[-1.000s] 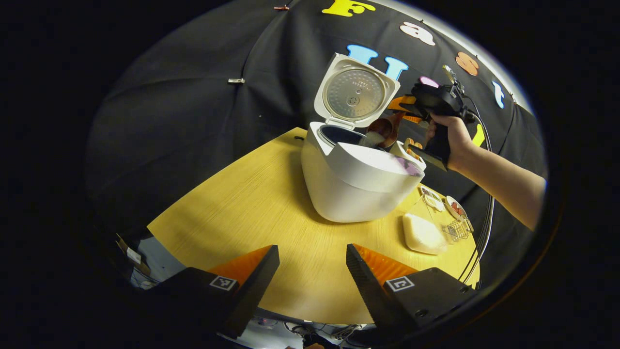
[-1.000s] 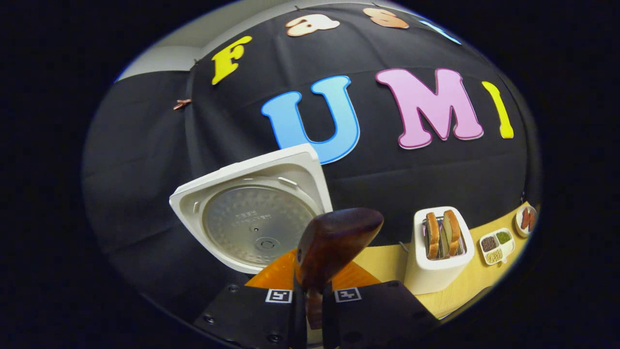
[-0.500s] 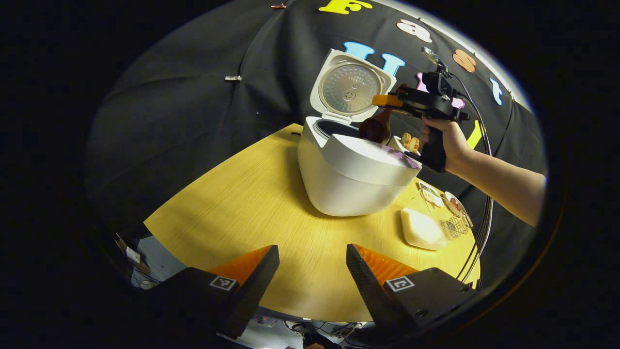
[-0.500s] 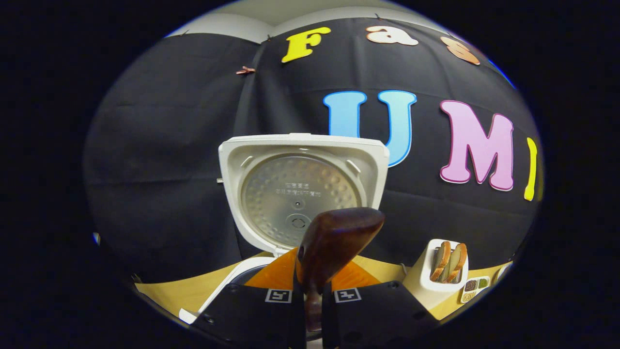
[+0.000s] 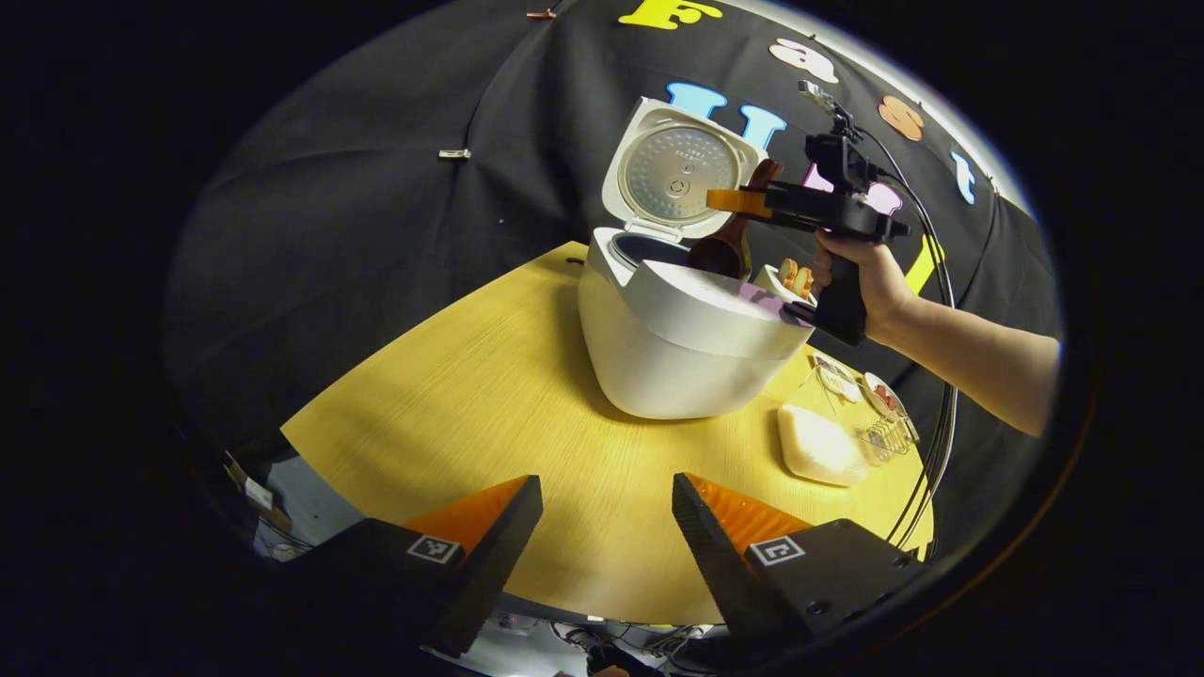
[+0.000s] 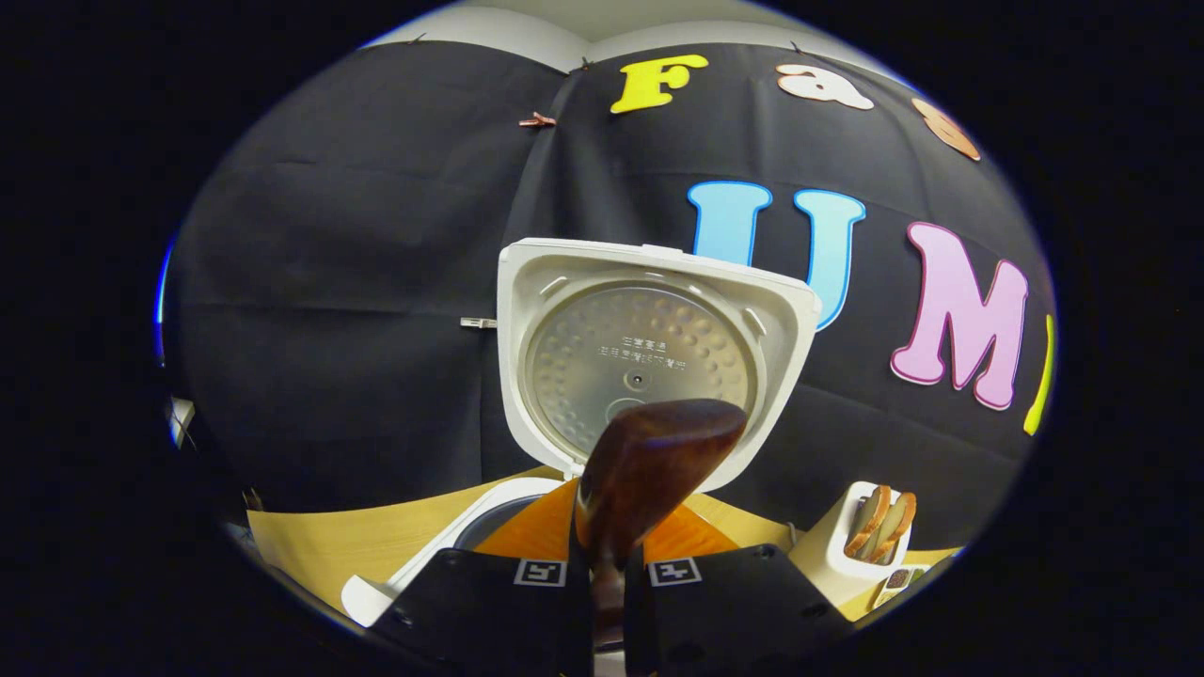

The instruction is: Close the left gripper, press the button to open the rice cooker; take a wooden spoon from the chopstick holder with the right hand, scoop a spoonful of rice and pour it into the rice cooker, then put the wooden spoon back into the chopstick holder.

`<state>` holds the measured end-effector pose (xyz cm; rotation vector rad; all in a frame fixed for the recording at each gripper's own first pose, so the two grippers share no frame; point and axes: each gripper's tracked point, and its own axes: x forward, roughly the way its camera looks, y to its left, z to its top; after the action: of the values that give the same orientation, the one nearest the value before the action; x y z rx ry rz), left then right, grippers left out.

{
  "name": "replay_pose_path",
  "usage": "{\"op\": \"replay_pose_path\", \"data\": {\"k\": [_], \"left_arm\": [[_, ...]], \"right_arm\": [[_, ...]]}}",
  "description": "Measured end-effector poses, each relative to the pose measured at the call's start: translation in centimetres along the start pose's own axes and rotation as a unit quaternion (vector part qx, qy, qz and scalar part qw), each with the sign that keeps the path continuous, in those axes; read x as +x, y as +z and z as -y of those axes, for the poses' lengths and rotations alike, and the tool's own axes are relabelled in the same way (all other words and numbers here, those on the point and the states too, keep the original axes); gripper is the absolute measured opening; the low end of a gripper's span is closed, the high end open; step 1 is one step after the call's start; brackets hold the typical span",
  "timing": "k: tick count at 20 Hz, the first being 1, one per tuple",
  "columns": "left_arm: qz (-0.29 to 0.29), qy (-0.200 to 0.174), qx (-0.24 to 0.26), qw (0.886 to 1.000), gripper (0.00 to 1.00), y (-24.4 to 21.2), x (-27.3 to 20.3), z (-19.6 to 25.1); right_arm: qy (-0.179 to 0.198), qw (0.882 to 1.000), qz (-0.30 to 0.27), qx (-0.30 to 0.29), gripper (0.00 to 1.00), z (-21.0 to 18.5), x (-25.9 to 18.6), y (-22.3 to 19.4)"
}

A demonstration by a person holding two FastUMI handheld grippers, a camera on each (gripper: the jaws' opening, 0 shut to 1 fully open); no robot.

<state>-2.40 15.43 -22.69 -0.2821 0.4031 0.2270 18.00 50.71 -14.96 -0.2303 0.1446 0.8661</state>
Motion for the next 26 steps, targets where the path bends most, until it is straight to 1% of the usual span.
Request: {"op": "replay_pose_path", "data": {"k": [2,5,6,7,13,14,15,19,20,21,23,25,26], "left_arm": [[0.002,-0.001,0.002,1.000,0.96,0.1,-0.1,0.4],[0.003,-0.006,0.004,1.000,0.96,0.0,-0.2,1.1],[0.003,-0.008,0.005,1.000,0.96,0.1,-0.1,1.4],[0.004,-0.011,0.007,1.000,0.96,0.2,0.0,1.8],[0.015,-0.037,0.028,0.999,0.96,1.5,0.1,5.0],[0.018,-0.042,0.036,0.998,0.96,1.8,0.0,5.6],[0.020,-0.047,0.045,0.998,0.96,1.9,-0.1,6.3],[0.028,-0.068,0.065,0.995,0.96,2.3,-0.3,9.1],[0.031,-0.074,0.069,0.994,0.96,2.5,-0.4,9.9],[0.033,-0.076,0.076,0.994,0.96,2.5,-0.4,10.5],[0.040,-0.076,0.086,0.993,0.96,2.8,-0.4,11.8],[0.047,-0.076,0.087,0.992,0.96,3.2,-0.3,13.2],[0.049,-0.075,0.085,0.992,0.96,3.3,-0.2,14.0]], "right_arm": [[-0.016,0.999,0.011,0.035,0.17,1.4,-0.6,1.5],[-0.031,0.997,0.037,0.068,0.17,3.3,-2.3,4.2],[-0.034,0.995,0.042,0.080,0.12,3.9,-3.0,5.0],[-0.037,0.994,0.047,0.089,0.17,4.6,-3.8,5.6],[-0.066,0.987,0.060,0.130,0.17,9.4,-9.6,7.9],[-0.073,0.986,0.062,0.138,0.12,10.5,-10.8,8.1],[-0.082,0.984,0.065,0.141,0.17,11.6,-12.2,8.2],[-0.137,0.979,0.056,0.144,0.17,17.3,-18.0,7.4],[-0.151,0.976,0.055,0.147,0.12,18.7,-19.5,7.1],[-0.164,0.974,0.054,0.148,0.17,20.2,-20.9,6.8],[-0.192,0.969,0.047,0.148,0.17,23.6,-23.8,5.6],[-0.209,0.965,0.039,0.153,0.17,26.3,-26.1,4.1],[-0.217,0.963,0.033,0.155,0.12,27.8,-27.2,3.3]]}}
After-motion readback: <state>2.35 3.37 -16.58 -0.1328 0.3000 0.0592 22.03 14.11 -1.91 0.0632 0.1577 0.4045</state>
